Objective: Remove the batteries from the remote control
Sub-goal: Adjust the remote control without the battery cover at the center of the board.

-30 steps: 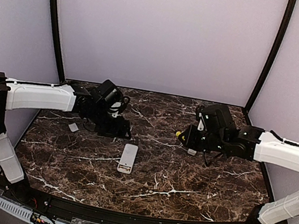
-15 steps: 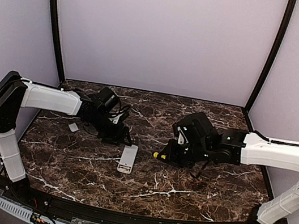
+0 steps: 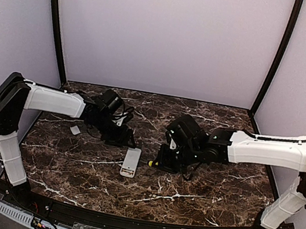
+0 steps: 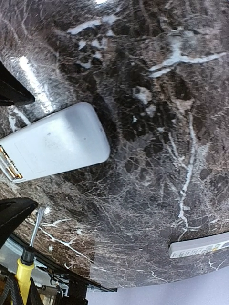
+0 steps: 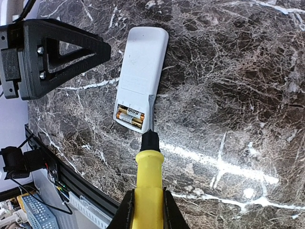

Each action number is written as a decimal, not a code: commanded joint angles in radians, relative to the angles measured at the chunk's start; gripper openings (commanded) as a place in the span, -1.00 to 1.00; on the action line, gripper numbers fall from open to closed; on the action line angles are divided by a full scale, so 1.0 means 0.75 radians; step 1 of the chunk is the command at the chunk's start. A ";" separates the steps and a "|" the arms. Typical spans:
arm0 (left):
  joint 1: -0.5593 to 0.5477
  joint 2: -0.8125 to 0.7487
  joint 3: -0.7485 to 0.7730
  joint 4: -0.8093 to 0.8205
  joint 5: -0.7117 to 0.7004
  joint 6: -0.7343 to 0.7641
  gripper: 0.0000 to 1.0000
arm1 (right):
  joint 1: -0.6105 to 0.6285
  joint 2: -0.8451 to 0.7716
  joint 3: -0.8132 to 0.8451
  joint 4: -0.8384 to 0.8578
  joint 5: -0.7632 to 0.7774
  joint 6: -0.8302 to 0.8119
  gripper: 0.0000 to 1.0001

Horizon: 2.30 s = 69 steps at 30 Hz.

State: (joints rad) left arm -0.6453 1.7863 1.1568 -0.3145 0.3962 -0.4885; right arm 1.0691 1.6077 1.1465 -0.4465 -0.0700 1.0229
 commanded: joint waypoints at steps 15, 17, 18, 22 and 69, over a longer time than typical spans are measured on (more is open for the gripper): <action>-0.167 0.363 0.539 -0.299 -0.614 0.385 0.65 | -0.066 -0.264 -0.200 0.024 0.246 0.047 -1.00; -0.178 0.387 0.557 -0.306 -0.640 0.409 0.68 | -0.086 -0.281 -0.226 0.041 0.237 0.043 -1.00; -0.181 0.405 0.569 -0.311 -0.655 0.419 0.69 | -0.094 -0.285 -0.235 0.050 0.234 0.040 -1.00; -0.187 0.443 0.595 -0.319 -0.651 0.439 0.75 | -0.111 -0.286 -0.247 0.072 0.219 0.023 -1.00; -0.198 0.167 0.194 -0.419 -0.668 0.300 0.76 | -0.131 -0.221 -0.216 0.110 0.174 0.016 -1.00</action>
State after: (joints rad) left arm -0.7876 1.9827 1.3693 -0.5545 -0.1490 -0.2447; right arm 0.9768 1.4368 0.9699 -0.3889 0.0635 1.0309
